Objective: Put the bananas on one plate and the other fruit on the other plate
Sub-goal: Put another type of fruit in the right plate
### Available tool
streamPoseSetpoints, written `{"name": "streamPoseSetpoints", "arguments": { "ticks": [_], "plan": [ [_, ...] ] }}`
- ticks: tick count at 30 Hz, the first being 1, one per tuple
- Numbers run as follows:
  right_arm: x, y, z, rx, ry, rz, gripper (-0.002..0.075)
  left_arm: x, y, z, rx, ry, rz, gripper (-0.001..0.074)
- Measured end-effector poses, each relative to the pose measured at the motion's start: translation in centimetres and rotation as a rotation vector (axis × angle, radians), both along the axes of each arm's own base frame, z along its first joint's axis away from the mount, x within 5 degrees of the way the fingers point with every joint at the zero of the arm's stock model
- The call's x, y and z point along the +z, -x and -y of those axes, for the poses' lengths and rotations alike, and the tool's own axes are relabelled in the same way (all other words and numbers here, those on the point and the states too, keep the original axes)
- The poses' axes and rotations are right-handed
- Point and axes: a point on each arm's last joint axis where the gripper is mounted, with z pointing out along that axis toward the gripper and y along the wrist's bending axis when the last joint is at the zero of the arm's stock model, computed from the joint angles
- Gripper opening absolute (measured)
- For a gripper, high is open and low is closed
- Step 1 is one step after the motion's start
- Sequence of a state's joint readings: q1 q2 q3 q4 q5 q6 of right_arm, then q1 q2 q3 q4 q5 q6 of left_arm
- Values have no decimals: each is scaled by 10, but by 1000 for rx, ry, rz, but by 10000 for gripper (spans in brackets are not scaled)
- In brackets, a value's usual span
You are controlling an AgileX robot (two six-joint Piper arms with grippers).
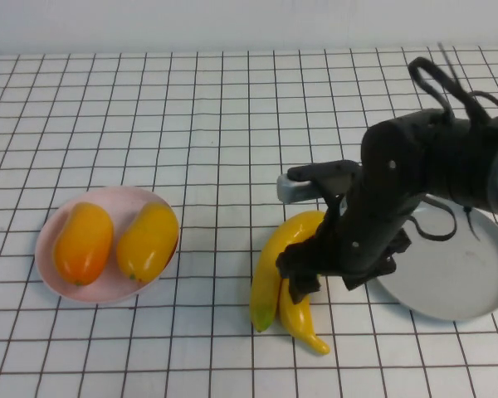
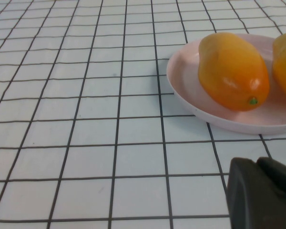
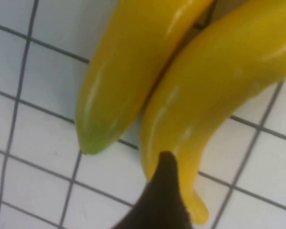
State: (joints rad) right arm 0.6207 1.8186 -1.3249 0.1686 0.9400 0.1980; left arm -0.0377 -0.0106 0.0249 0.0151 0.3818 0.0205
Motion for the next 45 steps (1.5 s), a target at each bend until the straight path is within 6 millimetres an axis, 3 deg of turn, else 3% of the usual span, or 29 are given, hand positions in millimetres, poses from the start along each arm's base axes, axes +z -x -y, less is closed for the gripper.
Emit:
{"name": "streamPoseSetpoints", "arguments": {
  "ticks": [3,10,15,23,31,34,38,42,45],
  "plan": [
    [-11,-7,-12,-21,-11,-22,617,0,0,0,0,0,0,-4],
    [-27,-11,-27,-49,-26,-51,615,0,0,0,0,0,0,-4],
    [-28,-11,-33,-49,-40,-51,547,0,0,0,0,0,0,-4],
    [-33,-13,-33,-44,-28,-44,311,0,0,0,0,0,0,-4],
    [-31,-14,-32,-42,-28,-34,308,0,0,0,0,0,0,-4],
    [-20,-12,-28,-22,-9,-5,308,0,0,0,0,0,0,-4],
    [21,-3,-11,19,36,82,308,0,0,0,0,0,0,-4],
    [61,5,23,-8,66,152,308,0,0,0,0,0,0,-4],
    [72,5,55,-66,83,168,308,0,0,0,0,0,0,-4]
  ]
}}
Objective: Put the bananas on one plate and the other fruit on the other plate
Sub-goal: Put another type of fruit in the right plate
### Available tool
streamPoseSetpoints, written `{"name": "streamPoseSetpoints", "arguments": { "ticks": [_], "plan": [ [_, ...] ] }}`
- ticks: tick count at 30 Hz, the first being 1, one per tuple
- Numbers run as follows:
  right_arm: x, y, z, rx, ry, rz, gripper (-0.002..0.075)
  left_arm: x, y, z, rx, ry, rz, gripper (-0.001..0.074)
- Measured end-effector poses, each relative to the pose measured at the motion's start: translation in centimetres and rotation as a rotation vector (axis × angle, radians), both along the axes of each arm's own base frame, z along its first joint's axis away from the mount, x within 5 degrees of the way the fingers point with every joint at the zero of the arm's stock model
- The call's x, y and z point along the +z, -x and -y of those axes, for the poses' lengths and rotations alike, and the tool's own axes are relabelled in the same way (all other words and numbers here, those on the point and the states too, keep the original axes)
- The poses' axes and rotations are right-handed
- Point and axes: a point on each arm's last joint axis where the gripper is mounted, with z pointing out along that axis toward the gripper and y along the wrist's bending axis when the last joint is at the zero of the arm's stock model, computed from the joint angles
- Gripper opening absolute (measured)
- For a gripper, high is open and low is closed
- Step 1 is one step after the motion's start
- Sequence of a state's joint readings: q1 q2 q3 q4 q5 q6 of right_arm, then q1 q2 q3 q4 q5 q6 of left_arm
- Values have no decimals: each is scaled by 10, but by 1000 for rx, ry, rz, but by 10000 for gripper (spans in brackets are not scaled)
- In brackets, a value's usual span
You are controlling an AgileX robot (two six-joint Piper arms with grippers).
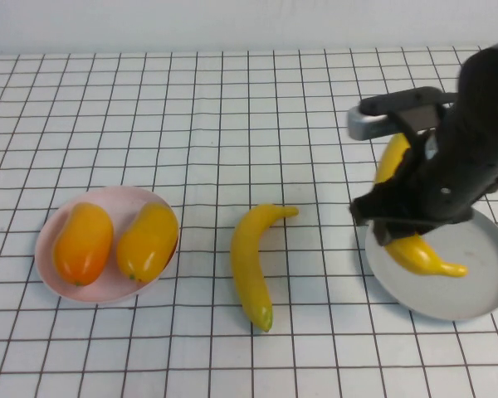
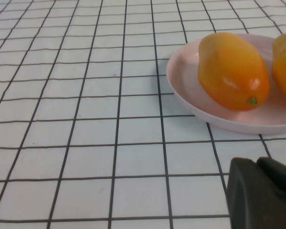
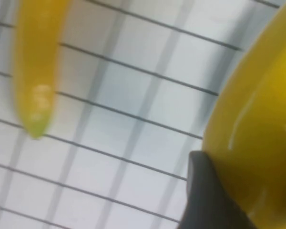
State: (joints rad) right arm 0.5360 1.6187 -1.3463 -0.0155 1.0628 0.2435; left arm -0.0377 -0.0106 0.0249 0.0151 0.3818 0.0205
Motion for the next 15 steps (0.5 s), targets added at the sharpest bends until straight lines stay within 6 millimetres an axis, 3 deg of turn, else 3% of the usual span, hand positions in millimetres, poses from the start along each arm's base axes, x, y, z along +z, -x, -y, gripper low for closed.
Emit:
{"name": "streamPoseSetpoints", "arguments": {
  "ticks": [7,15],
  "plan": [
    [-32,-18,68,-75,98,-94,308,0,0,0,0,0,0,-4],
    [-61,-44,82,-88,104,-74,307,0,0,0,0,0,0,-4]
  ]
}}
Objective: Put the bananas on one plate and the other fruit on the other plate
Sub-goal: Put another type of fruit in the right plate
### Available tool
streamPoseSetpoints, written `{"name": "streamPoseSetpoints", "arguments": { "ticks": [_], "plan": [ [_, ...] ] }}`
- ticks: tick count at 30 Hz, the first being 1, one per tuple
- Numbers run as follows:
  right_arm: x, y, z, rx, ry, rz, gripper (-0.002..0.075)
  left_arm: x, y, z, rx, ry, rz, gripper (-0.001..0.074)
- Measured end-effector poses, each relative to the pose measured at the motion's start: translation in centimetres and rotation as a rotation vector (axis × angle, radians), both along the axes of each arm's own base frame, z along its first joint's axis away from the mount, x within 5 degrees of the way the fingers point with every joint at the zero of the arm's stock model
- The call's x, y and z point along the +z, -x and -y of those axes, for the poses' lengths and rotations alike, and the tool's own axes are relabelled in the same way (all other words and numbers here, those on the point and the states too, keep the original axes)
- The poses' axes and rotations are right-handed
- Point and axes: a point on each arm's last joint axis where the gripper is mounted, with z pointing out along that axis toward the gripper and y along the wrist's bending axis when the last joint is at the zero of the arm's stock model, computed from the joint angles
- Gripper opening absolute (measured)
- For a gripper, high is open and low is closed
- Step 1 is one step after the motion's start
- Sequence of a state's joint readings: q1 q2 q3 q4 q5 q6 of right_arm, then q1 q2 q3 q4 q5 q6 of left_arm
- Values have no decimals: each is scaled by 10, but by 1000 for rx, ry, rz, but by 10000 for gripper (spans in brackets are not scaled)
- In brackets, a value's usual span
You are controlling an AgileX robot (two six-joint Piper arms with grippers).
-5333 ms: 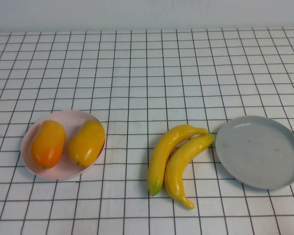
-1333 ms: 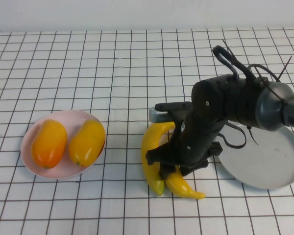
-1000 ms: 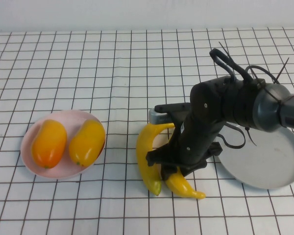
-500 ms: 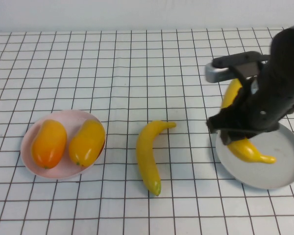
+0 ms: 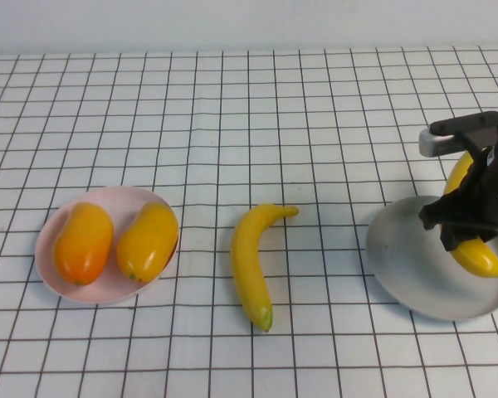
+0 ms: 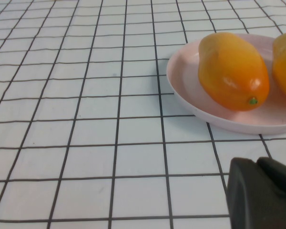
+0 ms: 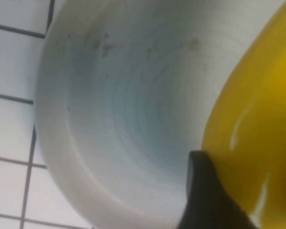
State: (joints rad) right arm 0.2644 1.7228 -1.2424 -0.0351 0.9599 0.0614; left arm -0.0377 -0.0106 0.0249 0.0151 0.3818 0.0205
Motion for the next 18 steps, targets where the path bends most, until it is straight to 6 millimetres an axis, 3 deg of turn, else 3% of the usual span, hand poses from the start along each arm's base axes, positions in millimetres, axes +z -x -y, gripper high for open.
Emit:
{"name": "streamPoseSetpoints", "arguments": {
  "ticks": [5,12,15,18],
  "plan": [
    [-16,-7,-2,4,3,-16,335,0,0,0,0,0,0,-4],
    [-20,-9,-3,1,-3,-24,600,0,0,0,0,0,0,-4],
    [-8,-5,-7,12,-11,-14,619,0,0,0,0,0,0,-4],
    [21,1,-26,58,-42,56,602,0,0,0,0,0,0,-4]
  ]
}}
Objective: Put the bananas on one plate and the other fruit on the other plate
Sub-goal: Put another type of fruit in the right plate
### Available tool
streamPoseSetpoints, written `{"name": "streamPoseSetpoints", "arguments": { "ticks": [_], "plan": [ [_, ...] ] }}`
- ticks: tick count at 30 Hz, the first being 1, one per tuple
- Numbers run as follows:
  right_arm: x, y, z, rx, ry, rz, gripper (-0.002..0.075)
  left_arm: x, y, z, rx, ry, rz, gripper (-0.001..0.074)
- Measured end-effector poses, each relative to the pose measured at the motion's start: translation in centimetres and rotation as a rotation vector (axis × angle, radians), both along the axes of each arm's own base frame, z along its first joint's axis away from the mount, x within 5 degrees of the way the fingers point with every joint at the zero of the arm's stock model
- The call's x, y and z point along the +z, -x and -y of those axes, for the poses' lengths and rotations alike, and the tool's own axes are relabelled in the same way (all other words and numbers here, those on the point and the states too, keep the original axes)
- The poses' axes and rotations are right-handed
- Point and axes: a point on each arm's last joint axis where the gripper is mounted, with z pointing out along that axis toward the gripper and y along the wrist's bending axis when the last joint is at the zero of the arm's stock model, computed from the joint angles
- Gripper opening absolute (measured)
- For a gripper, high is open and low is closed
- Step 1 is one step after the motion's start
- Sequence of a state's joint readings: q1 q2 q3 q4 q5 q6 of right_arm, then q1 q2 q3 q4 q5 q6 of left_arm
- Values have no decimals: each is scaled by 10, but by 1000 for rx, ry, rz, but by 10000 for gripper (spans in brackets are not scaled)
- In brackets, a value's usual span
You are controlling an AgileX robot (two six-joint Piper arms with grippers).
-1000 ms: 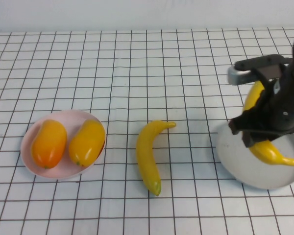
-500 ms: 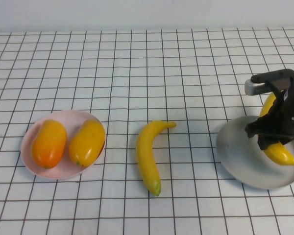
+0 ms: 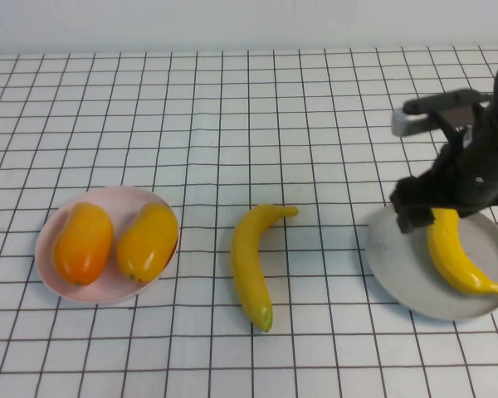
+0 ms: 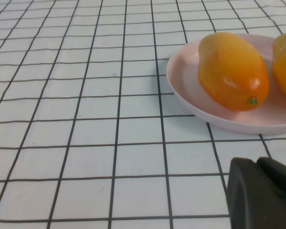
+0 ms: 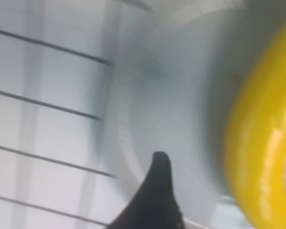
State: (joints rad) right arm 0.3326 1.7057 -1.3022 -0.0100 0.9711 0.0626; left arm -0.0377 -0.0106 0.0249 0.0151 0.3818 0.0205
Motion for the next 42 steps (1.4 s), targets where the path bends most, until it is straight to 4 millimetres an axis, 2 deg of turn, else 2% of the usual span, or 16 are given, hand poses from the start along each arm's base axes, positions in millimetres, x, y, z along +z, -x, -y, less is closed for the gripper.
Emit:
{"name": "streamPoseSetpoints", "arguments": {
  "ticks": [3,6,9,13,16,19,22,25,26,29,30,31,35,38,40,42],
  "plan": [
    [32,10,-37,54,-65,88,578,0,0,0,0,0,0,-4],
    [42,18,-75,98,-115,106,564,0,0,0,0,0,0,-4],
    [30,19,-113,141,-140,70,560,0,0,0,0,0,0,-4],
    [-3,13,-162,207,-132,4,557,0,0,0,0,0,0,-4],
    [-24,9,-187,239,-107,-42,557,0,0,0,0,0,0,-4],
    [-46,3,-199,248,-80,-87,557,0,0,0,0,0,0,-4],
    [-66,-1,-204,241,-58,-132,554,0,0,0,0,0,0,-4],
    [-69,-2,-206,238,-60,-139,526,0,0,0,0,0,0,-4],
    [-69,-2,-206,238,-61,-139,506,0,0,0,0,0,0,-4],
    [-67,-2,-206,237,-63,-142,379,0,0,0,0,0,0,-4],
    [-63,-1,-205,238,-63,-139,325,0,0,0,0,0,0,-4],
    [-57,0,-203,242,-57,-133,306,0,0,0,0,0,0,-4],
    [-6,8,-183,255,-26,-48,311,0,0,0,0,0,0,-4],
    [35,16,-151,225,-32,22,311,0,0,0,0,0,0,-4],
    [46,22,-126,187,-37,35,311,0,0,0,0,0,0,-4],
    [44,29,-99,139,-41,29,311,0,0,0,0,0,0,-4]
  ]
}}
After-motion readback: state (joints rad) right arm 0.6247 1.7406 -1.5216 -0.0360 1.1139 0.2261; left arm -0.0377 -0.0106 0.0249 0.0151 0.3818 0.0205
